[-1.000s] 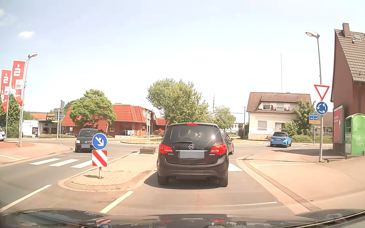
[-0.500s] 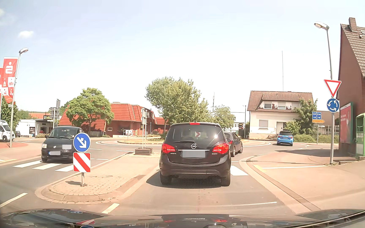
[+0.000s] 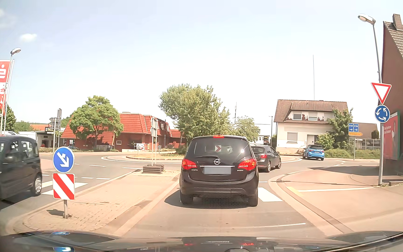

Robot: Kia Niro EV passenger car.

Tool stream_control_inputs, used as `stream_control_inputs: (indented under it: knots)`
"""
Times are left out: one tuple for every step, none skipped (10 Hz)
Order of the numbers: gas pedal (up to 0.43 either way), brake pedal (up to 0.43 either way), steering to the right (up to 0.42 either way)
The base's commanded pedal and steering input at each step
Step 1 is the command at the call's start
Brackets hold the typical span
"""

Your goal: Follow the waypoints while adhering to traffic rules and regulations

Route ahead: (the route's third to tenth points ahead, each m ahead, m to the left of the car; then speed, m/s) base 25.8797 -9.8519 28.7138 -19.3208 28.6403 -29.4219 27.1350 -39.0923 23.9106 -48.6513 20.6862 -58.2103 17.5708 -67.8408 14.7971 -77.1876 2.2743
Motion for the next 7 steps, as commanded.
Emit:
stream_control_inputs:
  knots:
    - [0.000, 0.030, 0.006]
    - [0.000, 0.030, 0.006]
    - [0.000, 0.030, 0.006]
    - [0.000, 0.030, 0.007]
    - [0.000, 0.037, 0.007]
    - [0.000, 0.061, 0.006]
    - [0.000, 0.079, 0.006]
